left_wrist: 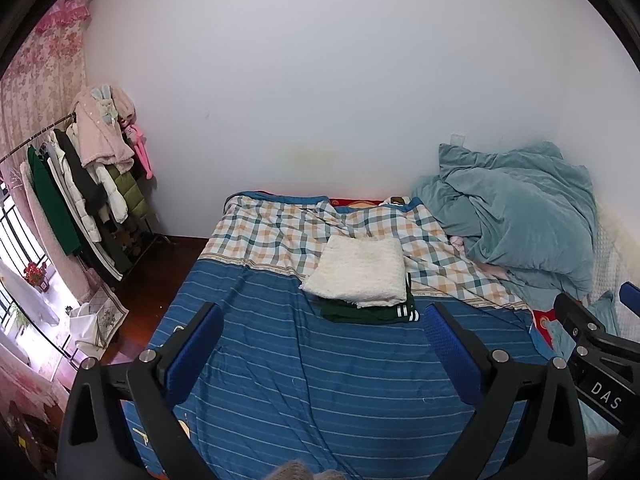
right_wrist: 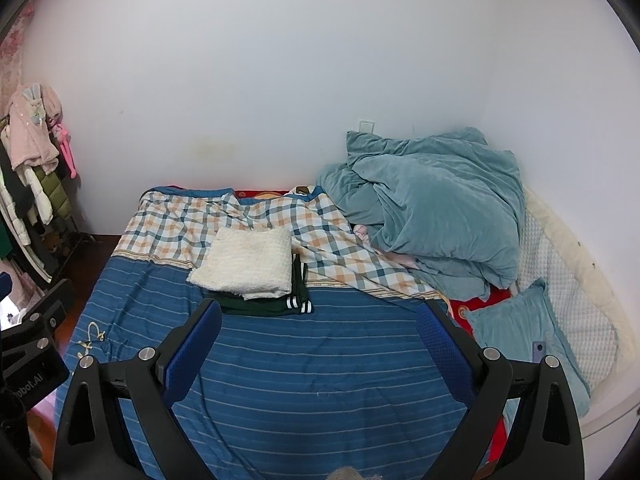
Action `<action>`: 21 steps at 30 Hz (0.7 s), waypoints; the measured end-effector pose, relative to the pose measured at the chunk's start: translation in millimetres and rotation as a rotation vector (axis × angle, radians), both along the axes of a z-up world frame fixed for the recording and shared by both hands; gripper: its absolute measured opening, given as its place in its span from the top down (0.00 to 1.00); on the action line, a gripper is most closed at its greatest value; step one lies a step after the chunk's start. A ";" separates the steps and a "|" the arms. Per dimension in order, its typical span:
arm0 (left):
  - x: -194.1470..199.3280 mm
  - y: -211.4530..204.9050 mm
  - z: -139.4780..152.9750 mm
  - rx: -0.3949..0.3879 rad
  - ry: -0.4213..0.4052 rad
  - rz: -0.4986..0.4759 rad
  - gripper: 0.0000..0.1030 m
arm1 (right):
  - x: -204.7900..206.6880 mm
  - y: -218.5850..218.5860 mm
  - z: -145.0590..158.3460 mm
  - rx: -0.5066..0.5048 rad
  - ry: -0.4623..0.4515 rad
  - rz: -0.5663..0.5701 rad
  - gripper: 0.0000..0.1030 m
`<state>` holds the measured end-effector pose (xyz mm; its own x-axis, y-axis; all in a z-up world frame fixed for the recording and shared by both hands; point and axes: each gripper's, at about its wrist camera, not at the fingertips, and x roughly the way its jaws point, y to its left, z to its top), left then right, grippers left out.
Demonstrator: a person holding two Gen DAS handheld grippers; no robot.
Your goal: Fold large clothes
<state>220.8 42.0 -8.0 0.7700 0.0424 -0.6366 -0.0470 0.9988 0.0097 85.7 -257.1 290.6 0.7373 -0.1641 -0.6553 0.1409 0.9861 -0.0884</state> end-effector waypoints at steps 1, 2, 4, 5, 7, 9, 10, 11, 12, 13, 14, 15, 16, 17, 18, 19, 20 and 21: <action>-0.6 -0.1 0.8 0.000 0.000 -0.002 0.01 | -0.5 0.0 -0.3 0.001 0.001 -0.001 0.04; -1.5 -0.3 1.8 -0.001 0.001 -0.003 0.01 | -1.4 -0.7 -0.2 0.001 0.000 -0.001 0.04; -2.3 1.1 3.0 -0.001 0.003 -0.003 0.01 | -0.9 -0.4 -0.5 0.000 -0.002 -0.002 0.03; -2.6 1.4 4.0 -0.002 0.004 -0.003 0.01 | -0.8 -0.8 -0.5 0.000 0.000 -0.002 0.03; -3.4 2.1 4.2 -0.001 0.004 -0.003 0.01 | -3.4 -0.3 -0.4 0.003 0.000 -0.003 0.03; -3.6 2.8 5.4 -0.003 0.003 -0.002 0.01 | -4.6 0.2 -0.3 -0.002 0.000 -0.003 0.03; -4.7 3.2 4.8 -0.004 0.003 -0.001 0.01 | -5.1 1.0 -0.3 -0.001 0.000 -0.003 0.03; -4.9 3.7 5.3 -0.004 0.003 0.001 0.01 | -4.9 1.2 -0.4 -0.002 -0.001 -0.003 0.03; -5.2 4.2 5.2 -0.004 0.003 0.001 0.01 | -4.9 0.9 -0.1 -0.004 -0.002 -0.005 0.03; -5.6 5.8 5.0 -0.008 0.003 0.001 0.01 | -4.2 1.1 -0.3 -0.002 -0.001 -0.003 0.03; -6.5 6.1 4.4 -0.008 0.001 0.001 0.01 | -3.6 1.6 -0.2 -0.001 -0.001 -0.002 0.03; -7.0 6.5 4.4 -0.008 0.001 0.001 0.01 | -4.8 4.0 -0.4 -0.003 -0.003 -0.003 0.03; -6.6 5.8 3.9 -0.008 0.002 0.000 0.01 | -4.6 4.3 -0.3 -0.005 -0.004 -0.002 0.03; -6.9 6.2 4.0 -0.009 0.003 -0.001 0.01 | -4.0 4.0 -0.4 -0.005 -0.003 0.000 0.03; -7.1 6.2 4.0 -0.008 0.002 0.000 0.01 | -5.0 5.3 -0.5 -0.004 -0.003 -0.002 0.03; -7.0 6.0 3.8 -0.008 0.003 0.000 0.01 | -5.1 5.8 -0.6 -0.005 -0.003 -0.003 0.03; -7.0 6.0 4.0 -0.009 0.004 0.000 0.01 | -4.9 6.3 -0.7 -0.006 -0.002 -0.003 0.03; -7.4 6.0 4.2 -0.006 0.004 0.004 0.01 | -7.0 5.6 -0.9 -0.004 -0.002 -0.004 0.03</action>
